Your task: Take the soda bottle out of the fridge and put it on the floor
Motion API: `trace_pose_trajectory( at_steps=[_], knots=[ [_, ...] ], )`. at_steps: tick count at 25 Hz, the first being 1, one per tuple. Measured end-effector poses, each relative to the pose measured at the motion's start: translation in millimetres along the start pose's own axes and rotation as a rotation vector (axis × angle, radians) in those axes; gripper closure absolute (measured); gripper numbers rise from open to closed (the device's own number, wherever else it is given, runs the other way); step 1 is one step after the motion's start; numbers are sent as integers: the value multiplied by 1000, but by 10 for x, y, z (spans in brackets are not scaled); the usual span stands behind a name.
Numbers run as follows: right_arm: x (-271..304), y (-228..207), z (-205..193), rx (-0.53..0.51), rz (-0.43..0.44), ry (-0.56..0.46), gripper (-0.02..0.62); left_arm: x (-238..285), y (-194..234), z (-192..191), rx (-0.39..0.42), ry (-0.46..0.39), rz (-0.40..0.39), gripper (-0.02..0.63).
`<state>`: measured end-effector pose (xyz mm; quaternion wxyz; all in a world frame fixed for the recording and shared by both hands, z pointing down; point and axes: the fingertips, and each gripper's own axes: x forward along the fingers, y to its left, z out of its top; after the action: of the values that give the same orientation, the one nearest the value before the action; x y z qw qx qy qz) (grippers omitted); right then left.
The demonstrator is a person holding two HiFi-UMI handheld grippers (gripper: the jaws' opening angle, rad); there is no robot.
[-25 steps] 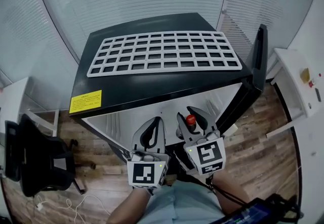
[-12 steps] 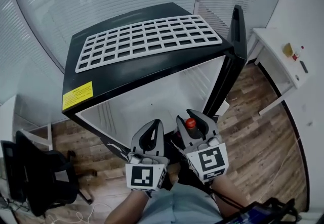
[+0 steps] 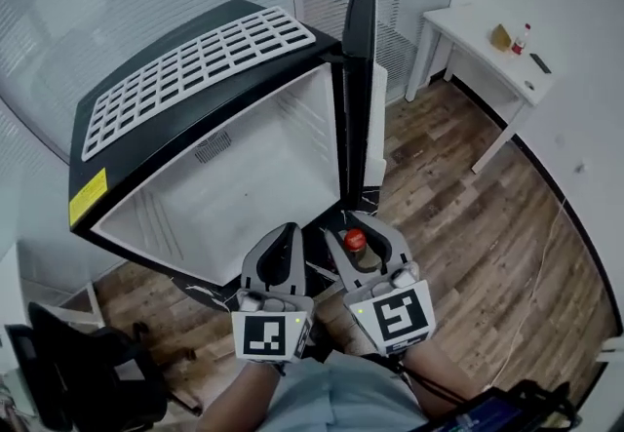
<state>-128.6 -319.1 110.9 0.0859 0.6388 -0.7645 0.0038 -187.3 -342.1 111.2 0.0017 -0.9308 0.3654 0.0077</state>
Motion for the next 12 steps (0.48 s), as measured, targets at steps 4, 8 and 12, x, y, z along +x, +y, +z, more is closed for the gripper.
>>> trace_pose_trajectory(
  at_steps=[4, 8, 12],
  knots=[
    [-420, -235, -33, 21, -82, -7, 462, 70, -470, 63, 10, -9, -94, 589],
    [-946, -500, -100, 32, -159, -1, 462, 114, -1096, 62, 1, -5, -193, 589],
    [-1577, -790, -240, 39, -265, 24, 462, 73, -1761, 97, -3, -4, -292, 589]
  ],
)
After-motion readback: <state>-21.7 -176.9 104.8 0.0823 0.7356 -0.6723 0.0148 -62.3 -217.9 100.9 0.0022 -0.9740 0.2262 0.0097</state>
